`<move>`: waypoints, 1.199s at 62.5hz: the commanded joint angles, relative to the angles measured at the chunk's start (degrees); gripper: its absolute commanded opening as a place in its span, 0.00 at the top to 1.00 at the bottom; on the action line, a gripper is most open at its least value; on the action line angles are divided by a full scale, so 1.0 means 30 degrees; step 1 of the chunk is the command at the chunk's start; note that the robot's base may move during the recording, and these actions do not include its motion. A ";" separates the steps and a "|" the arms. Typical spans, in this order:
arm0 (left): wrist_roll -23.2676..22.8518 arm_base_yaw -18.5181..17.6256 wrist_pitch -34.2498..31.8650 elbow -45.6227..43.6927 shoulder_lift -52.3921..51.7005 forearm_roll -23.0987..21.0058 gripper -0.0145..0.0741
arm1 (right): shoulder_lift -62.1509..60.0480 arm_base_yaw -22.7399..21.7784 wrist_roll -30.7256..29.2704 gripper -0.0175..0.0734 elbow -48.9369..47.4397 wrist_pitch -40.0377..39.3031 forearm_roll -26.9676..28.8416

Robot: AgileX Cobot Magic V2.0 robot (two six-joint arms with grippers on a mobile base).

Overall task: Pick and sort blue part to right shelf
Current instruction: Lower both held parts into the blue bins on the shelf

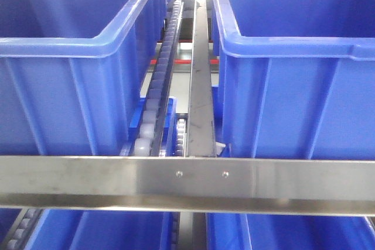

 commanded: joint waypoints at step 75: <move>0.0000 -0.0005 -0.2191 -0.0566 0.0073 -0.0100 0.52 | 0.0119 -0.0084 -0.0144 0.39 -0.0564 -0.1865 0.0038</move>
